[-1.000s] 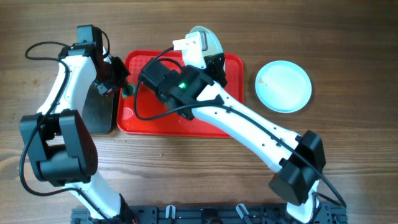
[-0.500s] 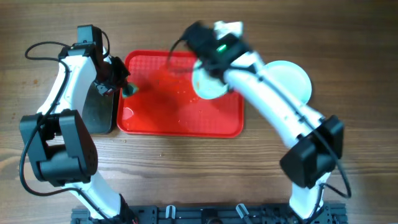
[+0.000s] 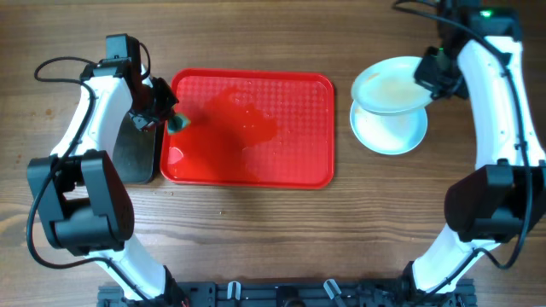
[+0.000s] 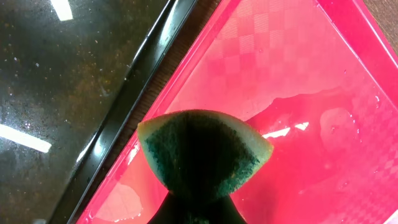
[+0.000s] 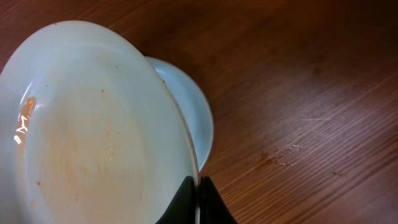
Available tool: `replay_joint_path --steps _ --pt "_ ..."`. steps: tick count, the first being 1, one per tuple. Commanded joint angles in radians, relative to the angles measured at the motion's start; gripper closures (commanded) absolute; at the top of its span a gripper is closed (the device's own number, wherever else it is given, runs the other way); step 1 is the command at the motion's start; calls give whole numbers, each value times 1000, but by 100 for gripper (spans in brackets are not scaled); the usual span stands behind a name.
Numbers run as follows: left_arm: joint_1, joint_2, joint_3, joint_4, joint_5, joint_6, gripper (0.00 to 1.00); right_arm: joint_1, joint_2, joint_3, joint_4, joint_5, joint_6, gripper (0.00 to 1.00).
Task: Clean dirty plates on tray and stack at the side
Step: 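Set the plate onto the stacked plates right of the tray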
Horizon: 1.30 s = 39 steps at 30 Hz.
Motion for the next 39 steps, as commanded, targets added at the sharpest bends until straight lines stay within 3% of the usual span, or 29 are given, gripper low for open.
replay_joint_path --steps 1,9,10,12,15,18,21,25,30,33,36,39 --pt "2 -9 4 2 -10 13 96 -33 -29 -50 -11 -23 -21 96" --pt "2 -9 4 2 -9 13 96 -23 -29 -354 187 -130 -34 93" --pt "2 -9 5 2 -9 13 96 -21 -29 -380 211 -148 -53 87" --pt "5 -16 30 -22 -5 57 96 -19 -29 -452 280 -181 -76 66" --pt "6 -39 124 -99 -10 148 96 -19 -34 -385 269 -277 -149 66" --pt "9 -90 175 -131 -84 355 96 -10 -57 -211 251 -444 -202 64" --pt "30 -101 175 -183 -226 360 96 24 -68 -127 273 -565 -259 56" --pt "82 -99 146 -208 -237 360 96 87 -63 -123 308 -565 -283 43" --pt "105 -95 35 -80 -280 446 96 185 -60 -146 325 -493 -284 35" --pt "111 -94 -42 27 -320 440 94 225 -60 -146 331 -490 -284 34" --pt "131 -87 -118 135 -320 415 82 253 -60 -146 320 -490 -283 34" --pt "163 -81 -172 196 -319 373 83 268 -60 -146 303 -490 -283 34"
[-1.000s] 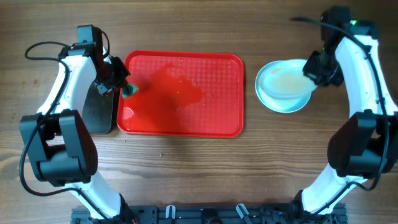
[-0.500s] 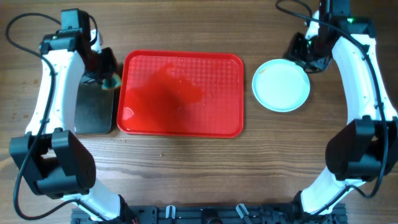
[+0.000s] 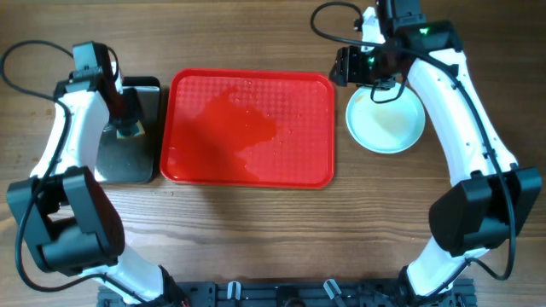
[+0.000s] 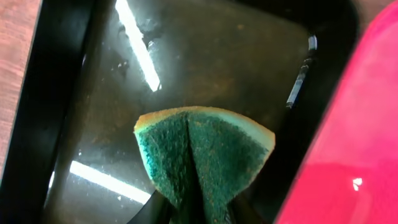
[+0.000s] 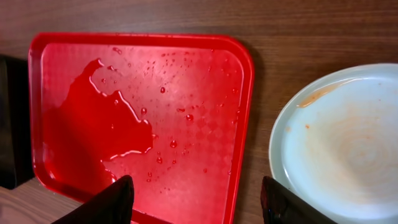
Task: Clean dirty plates on tray and stack at the side
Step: 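Set the plate onto the stacked plates right of the tray, then place the sponge onto the black tray with the left gripper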
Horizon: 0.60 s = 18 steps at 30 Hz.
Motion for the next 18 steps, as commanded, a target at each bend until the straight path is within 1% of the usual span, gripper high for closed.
replay_joint_path --steps 1,3,4,5,6,7,9,10,11,14,15,16,18 --pt "47 14 -68 60 -22 -42 84 21 -4 -10 -15 14 -19 34" --pt "60 19 -92 91 -2 -43 85 26 -4 -10 -19 14 -19 34" --pt "61 22 -95 99 -2 -44 84 29 -4 -10 -21 14 -19 34" --pt "60 23 -95 105 -2 -45 73 32 -4 -10 -22 14 -19 34" --pt "60 23 -95 113 -2 -56 25 32 -4 -10 -23 14 -19 34" --pt "60 23 -93 120 -2 -66 0 32 -4 -10 -26 14 -19 34" --pt "60 21 -82 110 -2 -76 0 32 -4 -10 -28 14 -21 34" --pt "60 12 -61 83 -2 -100 0 31 -10 -9 -30 14 -42 34" --pt "60 -3 -29 43 -1 -120 0 31 -17 -9 -30 14 -50 34" --pt "60 -73 101 -96 16 -122 0 31 -71 5 -35 14 -55 34" --pt "60 -99 140 -134 36 -122 0 31 -90 7 -35 14 -58 35" --pt "60 -143 193 -186 90 -122 0 31 -137 7 -34 14 -64 34" --pt "60 -214 224 -208 182 -122 0 31 -204 7 -39 26 -72 34"
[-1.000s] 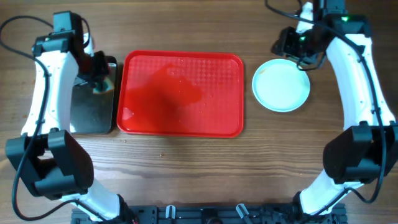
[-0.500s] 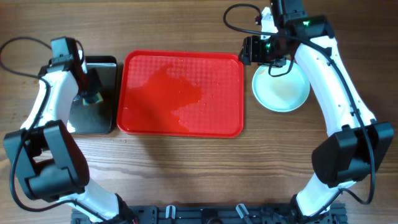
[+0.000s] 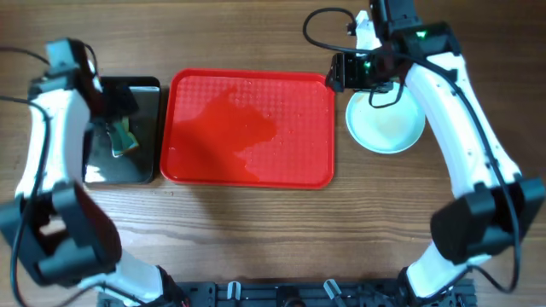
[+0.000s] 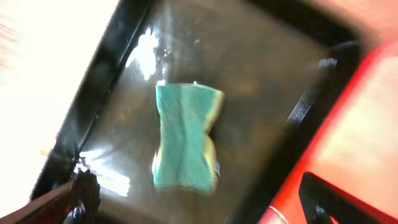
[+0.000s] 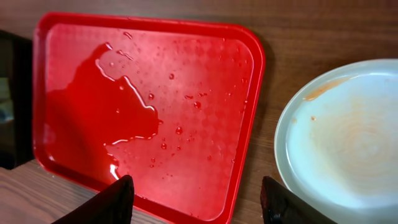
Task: Clean dirty plates on tray and stack at the side
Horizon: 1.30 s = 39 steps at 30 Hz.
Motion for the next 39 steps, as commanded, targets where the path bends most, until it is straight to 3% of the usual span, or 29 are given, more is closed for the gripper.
replay_joint_path --steps 1,5,6,7,14,25,30,39 --pt "0 -173 86 -22 151 -20 0 5 -182 8 -13 42 -31 33" --pt "0 -231 86 -22 188 -24 0 5 -320 8 -80 140 -30 27" --pt "0 -231 86 -22 221 -24 0 5 -358 8 -102 154 -29 21" --pt "0 -230 86 -23 228 -24 0 5 -386 8 -113 153 -29 1" --pt "0 -229 85 -22 227 -23 0 5 -524 8 -122 153 -27 0" --pt "0 -229 85 -22 227 -23 0 5 -493 1 -101 156 -34 0" --pt "0 -229 85 -22 227 -23 0 5 -615 -183 193 161 -147 0" --pt "0 -229 85 -22 227 -23 0 -82 -1178 -984 901 103 -161 0"
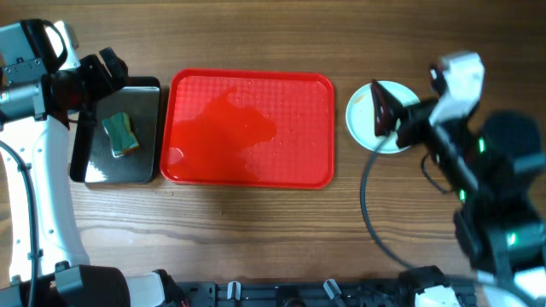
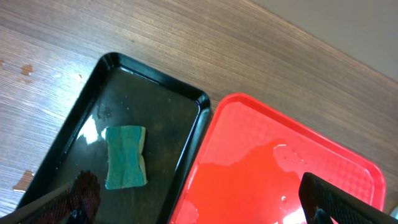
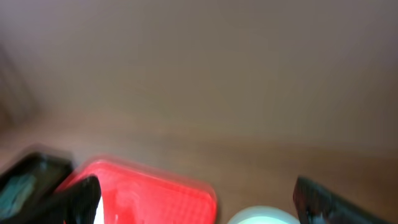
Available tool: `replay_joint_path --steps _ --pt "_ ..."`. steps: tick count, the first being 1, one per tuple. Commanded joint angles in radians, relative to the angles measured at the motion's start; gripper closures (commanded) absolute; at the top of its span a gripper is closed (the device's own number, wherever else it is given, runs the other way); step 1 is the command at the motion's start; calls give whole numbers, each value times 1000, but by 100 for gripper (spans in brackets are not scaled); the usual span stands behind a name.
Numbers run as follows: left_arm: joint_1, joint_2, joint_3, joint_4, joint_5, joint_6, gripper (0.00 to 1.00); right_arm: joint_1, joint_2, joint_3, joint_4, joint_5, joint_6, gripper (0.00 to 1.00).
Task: Clean dirty plates on tray and stack at the side
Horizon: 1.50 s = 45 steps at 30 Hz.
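Two white plates (image 1: 365, 112) lie stacked on the table to the right of the wet red tray (image 1: 252, 128), with an orange smear near the top plate's rim. My right gripper (image 3: 196, 202) is open and lifted high; its arm hides part of the stack from overhead. In its blurred wrist view the plate rim (image 3: 261, 218) shows at the bottom. The green sponge (image 2: 125, 157) lies in the black tray (image 2: 186, 140). My left gripper (image 2: 199, 208) is open, raised above the black tray's edge and holds nothing.
A film of water (image 1: 243, 124) covers the left and middle of the red tray. The black tray (image 1: 141, 94) stands right against the red tray's left side. Bare wooden table surrounds both.
My left gripper has risen from just over the sponge to well above the black tray. My right arm has lifted away from beside the plates; its wrist view is now blurred.
First my left gripper held the sponge at the red tray's left edge, and my right held a plate over another plate. Then the sponge was over the black tray and the plate lay stacked, released. Then the sponge lay released. Now both grippers are raised and open.
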Motion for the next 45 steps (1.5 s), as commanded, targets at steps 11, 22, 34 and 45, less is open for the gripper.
replay_joint_path --steps 11,22,34,45 --pt "0 3 -2 2 11 -9 0 -142 -726 -812 401 -62 -15 0" --pt "0 3 -2 2 11 -9 0 -142 -800 -991 357 -50 8 0" --pt "0 3 -2 2 11 -9 0 -142 -781 -991 357 -51 8 0" --pt "-88 -185 -6 -6 -114 2 0 -142 -781 -991 357 -51 8 1"
